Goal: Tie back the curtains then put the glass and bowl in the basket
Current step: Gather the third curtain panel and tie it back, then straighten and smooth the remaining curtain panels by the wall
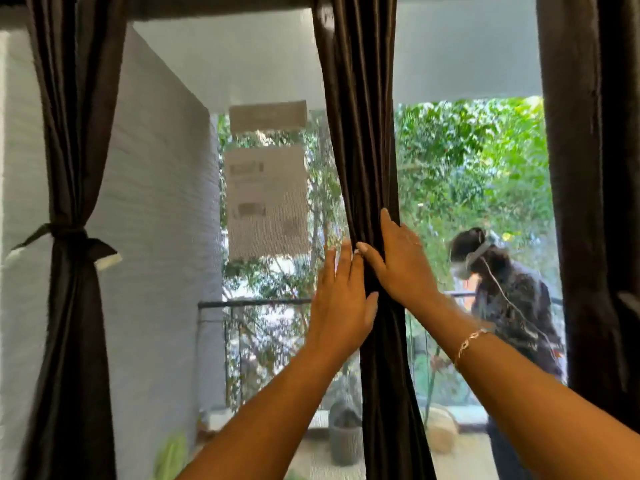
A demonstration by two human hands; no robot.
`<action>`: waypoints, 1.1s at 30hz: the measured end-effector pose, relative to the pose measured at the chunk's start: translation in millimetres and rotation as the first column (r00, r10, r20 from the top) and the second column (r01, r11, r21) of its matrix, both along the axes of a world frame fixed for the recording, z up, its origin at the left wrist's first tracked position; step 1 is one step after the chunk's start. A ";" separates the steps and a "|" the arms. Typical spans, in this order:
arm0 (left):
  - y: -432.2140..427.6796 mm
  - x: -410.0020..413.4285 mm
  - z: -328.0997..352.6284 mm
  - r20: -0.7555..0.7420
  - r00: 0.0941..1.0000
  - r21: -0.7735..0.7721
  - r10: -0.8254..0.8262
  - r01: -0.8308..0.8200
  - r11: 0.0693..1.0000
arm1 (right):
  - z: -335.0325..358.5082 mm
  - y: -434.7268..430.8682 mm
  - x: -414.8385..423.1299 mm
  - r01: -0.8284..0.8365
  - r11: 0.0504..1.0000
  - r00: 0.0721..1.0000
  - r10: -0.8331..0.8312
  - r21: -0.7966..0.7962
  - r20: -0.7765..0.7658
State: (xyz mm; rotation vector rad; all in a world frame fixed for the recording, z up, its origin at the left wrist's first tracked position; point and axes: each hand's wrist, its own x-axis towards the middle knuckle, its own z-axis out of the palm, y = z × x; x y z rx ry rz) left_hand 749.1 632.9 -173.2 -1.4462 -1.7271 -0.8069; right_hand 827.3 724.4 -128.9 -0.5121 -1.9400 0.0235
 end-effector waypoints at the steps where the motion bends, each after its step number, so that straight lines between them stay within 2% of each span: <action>1: -4.5 -0.6 -19.7 -0.038 0.999 -0.017 0.032 -0.032 0.999 | -20.7 -3.1 6.1 0.047 0.999 0.998 -0.047 0.009 0.045; 4: -11.1 -1.4 -82.0 -0.102 0.992 -0.030 0.079 -0.082 0.996 | -80.4 -19.7 22.8 0.121 0.993 0.977 -0.119 -0.001 0.180; 8: -24.4 17.2 -166.7 -0.028 0.998 -0.104 0.059 -0.061 0.993 | -164.6 -46.0 40.3 0.185 0.983 0.943 -0.174 -0.012 0.284; 12: -51.6 60.5 -253.6 0.082 0.994 -0.271 0.068 -0.044 0.962 | -253.2 -74.8 74.4 0.234 0.968 0.895 -0.178 -0.092 0.410; 17: -83.8 112.4 -325.7 0.132 0.986 -0.555 0.099 -0.009 0.832 | -335.3 -112.1 143.1 0.357 0.905 0.764 -0.140 -0.232 0.630; 22: -91.9 164.6 -354.5 0.162 0.982 -0.629 0.099 0.026 0.777 | -379.6 -126.8 209.5 0.493 0.822 0.705 -0.187 -0.283 0.684; 25: -82.3 197.3 -361.5 0.141 0.989 -0.668 0.044 0.062 0.742 | -395.1 -128.7 241.5 0.558 0.766 0.691 -0.214 -0.320 0.691; 27: -71.5 220.8 -364.2 0.154 0.988 -0.640 -0.005 0.104 0.761 | -403.0 -124.3 263.7 0.578 0.740 0.687 -0.213 -0.344 0.695; 28: -66.3 230.9 -364.7 0.156 0.988 -0.629 -0.020 0.115 0.769 | -406.3 -120.7 273.7 0.588 0.730 0.679 -0.212 -0.347 0.703; 31: -41.2 266.3 -368.8 0.183 0.982 -0.685 -0.038 0.155 0.712 | -412.6 -99.4 312.6 0.597 0.716 0.693 -0.234 -0.362 0.681; 33: -23.6 291.9 -367.2 0.215 0.975 -0.672 -0.049 0.184 0.717 | -413.9 -82.9 340.0 0.595 0.721 0.699 -0.244 -0.356 0.673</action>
